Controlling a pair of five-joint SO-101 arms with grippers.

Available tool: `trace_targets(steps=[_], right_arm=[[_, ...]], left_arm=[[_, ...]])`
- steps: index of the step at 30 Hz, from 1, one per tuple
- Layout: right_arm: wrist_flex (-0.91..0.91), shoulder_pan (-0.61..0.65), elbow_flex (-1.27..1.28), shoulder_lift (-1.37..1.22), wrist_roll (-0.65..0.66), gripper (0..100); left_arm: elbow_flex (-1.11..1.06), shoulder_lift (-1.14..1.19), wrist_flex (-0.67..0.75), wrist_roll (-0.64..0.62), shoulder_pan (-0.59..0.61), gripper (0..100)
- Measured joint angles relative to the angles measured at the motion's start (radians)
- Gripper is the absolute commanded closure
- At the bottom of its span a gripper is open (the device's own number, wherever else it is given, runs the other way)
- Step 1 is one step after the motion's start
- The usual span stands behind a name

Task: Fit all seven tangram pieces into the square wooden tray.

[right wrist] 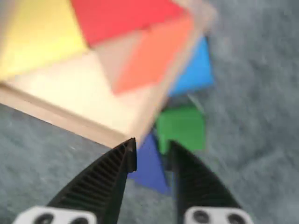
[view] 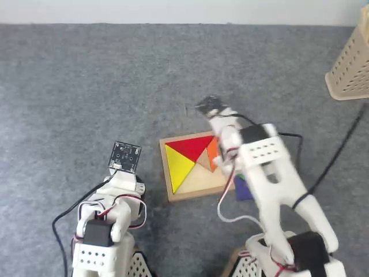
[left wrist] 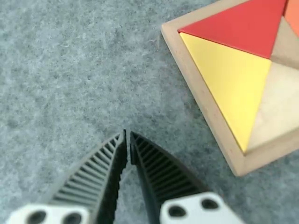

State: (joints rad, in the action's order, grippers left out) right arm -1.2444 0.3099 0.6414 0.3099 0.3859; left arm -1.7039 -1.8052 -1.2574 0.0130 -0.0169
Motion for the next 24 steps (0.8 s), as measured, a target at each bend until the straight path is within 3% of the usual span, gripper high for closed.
trace_targets(steps=[3, 21, 24], right_arm=[[-0.005, -0.077, 0.0, -0.043, 0.049, 77.5], [0.218, -0.041, 0.018, -0.302, 0.133, 78.0], [0.229, -0.06, 0.018, -0.318, 0.135, 85.0]], left_arm=[[0.0, 0.0, 0.0, 0.0, 0.0, 99], [0.0, 0.0, 0.0, 0.0, -0.002, 99], [0.0, 0.0, 0.0, 0.0, -0.002, 99]])
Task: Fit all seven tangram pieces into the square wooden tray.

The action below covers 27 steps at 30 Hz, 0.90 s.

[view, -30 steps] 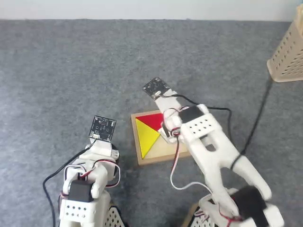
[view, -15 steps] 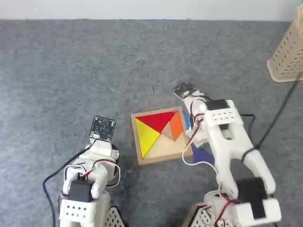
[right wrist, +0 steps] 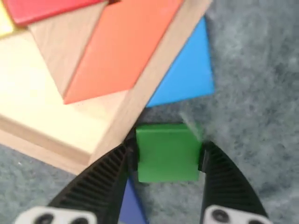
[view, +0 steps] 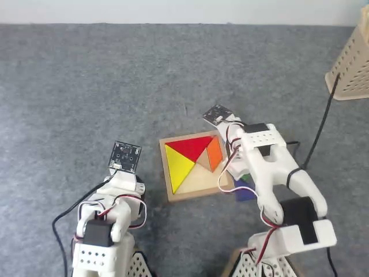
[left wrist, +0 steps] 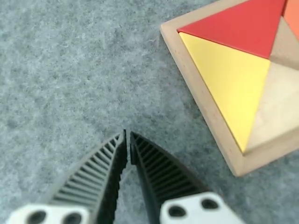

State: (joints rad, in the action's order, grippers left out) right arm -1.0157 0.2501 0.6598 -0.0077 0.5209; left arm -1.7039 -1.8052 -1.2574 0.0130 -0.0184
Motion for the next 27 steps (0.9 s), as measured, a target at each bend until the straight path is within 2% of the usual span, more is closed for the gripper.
trace_targets(steps=[4, 7, 12, 15, 19, 22, 27], right_arm=[[0.0, -0.04, -0.002, 0.0, 0.0, 99.1], [-0.002, -0.066, -0.012, 0.0, -0.003, 97.7], [-0.104, -0.064, -0.063, 0.091, -0.063, 99.1], [-0.157, 0.015, -0.071, 0.21, -0.098, 99.2], [-0.178, 0.196, -0.071, 0.295, -0.16, 99.2], [-0.178, 0.301, -0.071, 0.285, -0.186, 99.2], [-0.127, 0.39, -0.071, 0.158, -0.199, 99.2]], left_arm=[[0.0, 0.0, 0.0, 0.0, 0.0, 99], [0.0, 0.0, 0.0, 0.0, 0.0, 99], [0.0, 0.0, 0.0, 0.0, 0.0, 99], [0.0, 0.0, 0.0, 0.0, 0.0, 99], [0.0, 0.0, 0.0, 0.0, 0.0, 99], [0.0, 0.0, 0.0, 0.0, 0.0, 99], [0.0, 0.0, 0.0, 0.0, 0.002, 99]])
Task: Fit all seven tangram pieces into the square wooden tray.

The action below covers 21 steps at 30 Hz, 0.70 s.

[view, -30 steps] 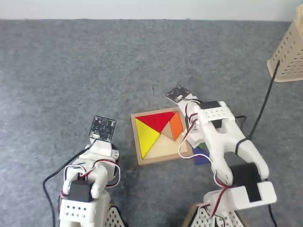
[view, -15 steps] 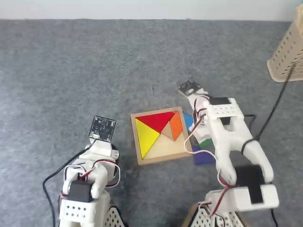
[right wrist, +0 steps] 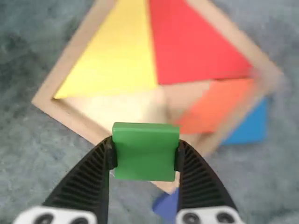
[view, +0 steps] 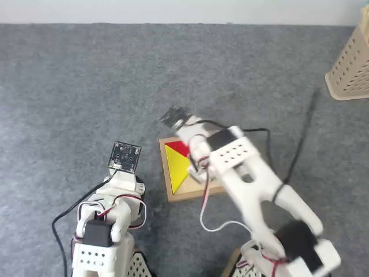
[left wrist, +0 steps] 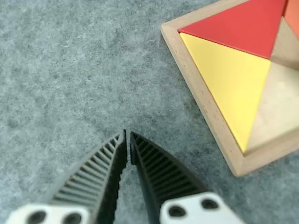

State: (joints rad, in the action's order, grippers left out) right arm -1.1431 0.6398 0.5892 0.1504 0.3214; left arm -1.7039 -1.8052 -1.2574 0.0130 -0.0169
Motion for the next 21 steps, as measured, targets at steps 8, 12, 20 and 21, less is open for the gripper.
trace_targets(steps=[8, 12, 20, 21], right_arm=[[0.035, 0.028, -0.044, -0.112, 0.0, 99.2], [0.035, 0.064, -0.044, -0.112, 0.0, 99.1], [0.035, 0.074, -0.046, -0.112, 0.0, 86.6], [0.035, 0.074, -0.046, -0.112, 0.0, 86.0]], left_arm=[[0.0, 0.0, 0.0, 0.0, -0.002, 99], [0.0, 0.0, 0.0, 0.0, -0.002, 99], [0.0, 0.0, 0.0, 0.0, -0.002, 99], [0.0, 0.0, 0.0, 0.0, -0.002, 99]])
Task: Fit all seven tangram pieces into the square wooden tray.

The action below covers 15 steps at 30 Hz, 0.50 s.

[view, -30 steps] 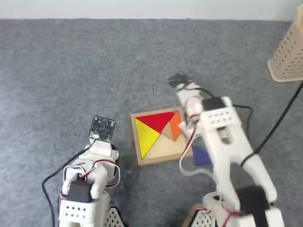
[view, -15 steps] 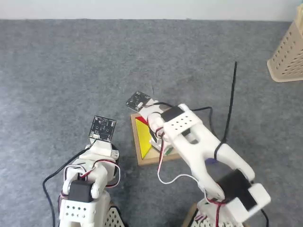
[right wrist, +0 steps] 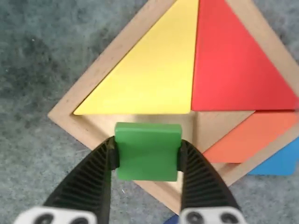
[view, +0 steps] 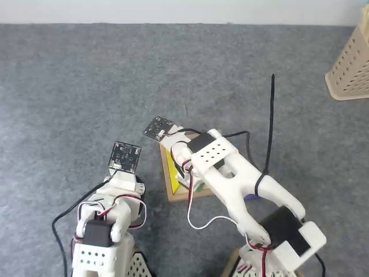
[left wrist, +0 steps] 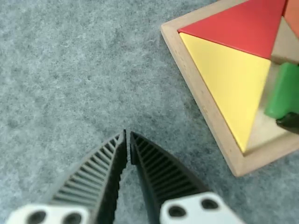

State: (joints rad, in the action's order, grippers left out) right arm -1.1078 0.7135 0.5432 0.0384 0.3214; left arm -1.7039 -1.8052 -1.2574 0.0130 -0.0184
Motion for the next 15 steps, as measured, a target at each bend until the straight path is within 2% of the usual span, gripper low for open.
trace_targets(steps=[15], right_arm=[[0.028, 0.003, 0.0, 0.0, 0.0, 85.3]], left_arm=[[0.0, 0.0, 0.0, 0.0, 0.0, 99]])
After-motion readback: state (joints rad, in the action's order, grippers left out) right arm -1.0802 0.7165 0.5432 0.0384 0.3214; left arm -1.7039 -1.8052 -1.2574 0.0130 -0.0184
